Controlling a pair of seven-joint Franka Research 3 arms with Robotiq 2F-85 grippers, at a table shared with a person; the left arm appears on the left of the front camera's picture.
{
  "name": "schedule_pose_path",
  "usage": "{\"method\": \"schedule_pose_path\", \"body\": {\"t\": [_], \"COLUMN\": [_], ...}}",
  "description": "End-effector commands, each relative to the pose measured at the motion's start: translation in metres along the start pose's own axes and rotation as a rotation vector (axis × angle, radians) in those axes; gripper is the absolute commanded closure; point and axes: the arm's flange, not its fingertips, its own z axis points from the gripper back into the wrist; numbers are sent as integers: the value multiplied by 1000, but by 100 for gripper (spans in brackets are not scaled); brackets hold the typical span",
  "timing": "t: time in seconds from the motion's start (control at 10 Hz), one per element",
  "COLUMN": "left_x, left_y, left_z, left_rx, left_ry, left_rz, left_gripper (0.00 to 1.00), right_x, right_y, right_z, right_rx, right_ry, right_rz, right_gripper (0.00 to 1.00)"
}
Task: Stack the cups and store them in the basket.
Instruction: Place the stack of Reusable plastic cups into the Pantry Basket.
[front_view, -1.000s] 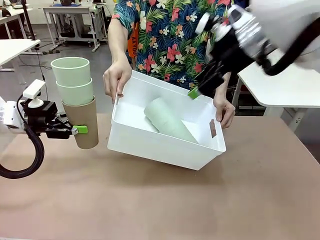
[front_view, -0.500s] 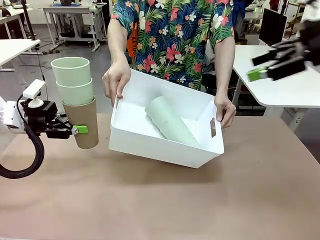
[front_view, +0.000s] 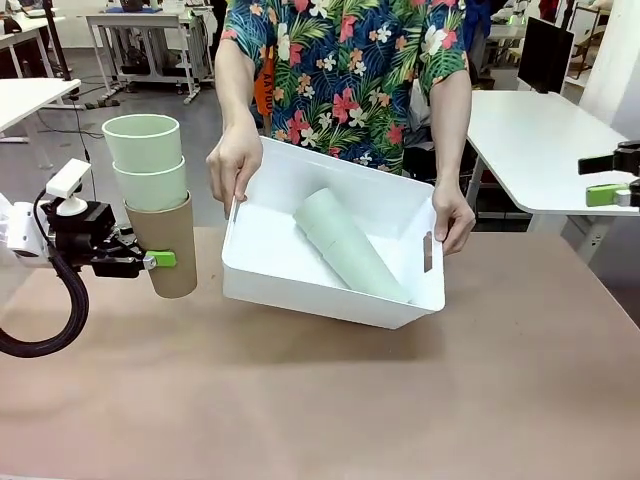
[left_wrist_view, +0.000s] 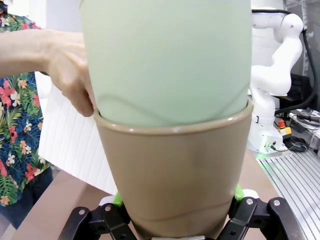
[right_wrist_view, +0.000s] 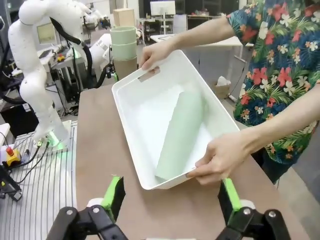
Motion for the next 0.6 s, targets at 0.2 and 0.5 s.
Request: {"method": "schedule_pose_path", "body": {"t": [0.2, 0.5], "left_x": [7, 7], "left_y": [-2, -2], "left_z": [0, 0], "left_rx": [-3, -3], "left_ry": [-7, -7], "left_rz": [-2, -2], "left_gripper": [15, 15], "right_x": [25, 25], "right_y": [12, 12], "right_z": [-7, -7], "right_rx": [-22, -22], "right_ry": [21, 21], "right_rz": [6, 6], "right_gripper": [0, 0]}}
